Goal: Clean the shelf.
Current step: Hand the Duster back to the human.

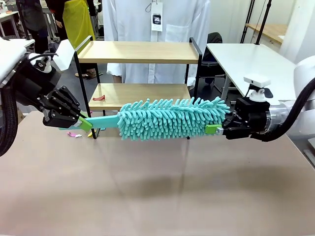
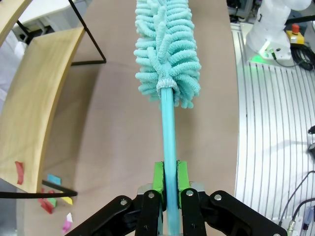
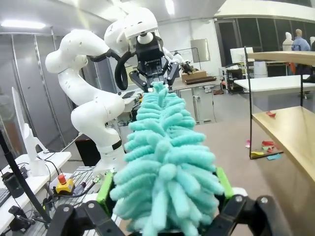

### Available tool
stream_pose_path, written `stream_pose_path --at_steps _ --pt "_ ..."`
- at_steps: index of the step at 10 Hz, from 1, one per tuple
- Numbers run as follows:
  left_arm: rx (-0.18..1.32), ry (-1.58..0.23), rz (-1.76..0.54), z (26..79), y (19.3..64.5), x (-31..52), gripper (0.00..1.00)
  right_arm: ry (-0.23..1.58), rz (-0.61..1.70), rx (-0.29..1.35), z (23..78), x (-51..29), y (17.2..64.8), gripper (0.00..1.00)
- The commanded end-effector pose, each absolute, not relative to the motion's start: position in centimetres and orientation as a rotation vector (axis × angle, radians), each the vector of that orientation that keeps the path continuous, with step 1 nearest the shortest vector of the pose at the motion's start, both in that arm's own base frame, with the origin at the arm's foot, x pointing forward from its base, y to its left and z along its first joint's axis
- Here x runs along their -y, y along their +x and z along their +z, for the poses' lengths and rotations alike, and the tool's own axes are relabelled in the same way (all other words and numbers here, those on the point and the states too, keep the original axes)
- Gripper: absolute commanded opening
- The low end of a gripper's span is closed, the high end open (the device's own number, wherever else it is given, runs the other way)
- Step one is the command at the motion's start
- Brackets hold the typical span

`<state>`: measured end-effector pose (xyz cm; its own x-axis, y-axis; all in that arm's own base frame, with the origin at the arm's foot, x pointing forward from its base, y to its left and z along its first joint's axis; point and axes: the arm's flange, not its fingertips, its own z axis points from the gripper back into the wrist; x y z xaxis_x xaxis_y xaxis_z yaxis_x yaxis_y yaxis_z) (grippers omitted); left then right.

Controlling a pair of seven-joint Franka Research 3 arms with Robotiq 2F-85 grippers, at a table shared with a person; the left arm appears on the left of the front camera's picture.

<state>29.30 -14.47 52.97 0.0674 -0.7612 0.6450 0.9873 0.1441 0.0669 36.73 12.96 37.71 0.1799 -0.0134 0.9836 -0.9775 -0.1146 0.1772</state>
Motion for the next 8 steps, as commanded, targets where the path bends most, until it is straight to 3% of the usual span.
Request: stream_pose_path --at_steps 1,4,5,6,7,8 --pt "0.634 -0.463 -1.379 53.3 29.14 14.57 0.13 1.396 1.153 1.091 37.3 -13.72 34.81 1.0" --pt "0.634 -0.463 -1.379 53.3 29.14 14.57 0.13 1.42 1.196 1.123 37.32 -13.83 34.97 1.0" --pt "0.634 -0.463 -1.379 53.3 29.14 14.57 0.13 1.432 1.172 1.095 37.34 -13.72 34.82 0.4" --pt "0.634 -0.463 -1.379 53.3 29.14 14.57 0.13 1.423 1.18 1.094 37.33 -13.68 34.86 0.4" --pt "0.634 -0.463 -1.379 53.3 29.14 14.57 0.13 1.43 1.187 1.095 37.36 -13.54 34.9 0.0" --pt "0.634 -0.463 -1.379 53.3 29.14 14.57 0.13 1.441 1.188 1.087 37.38 -13.33 35.06 0.36"
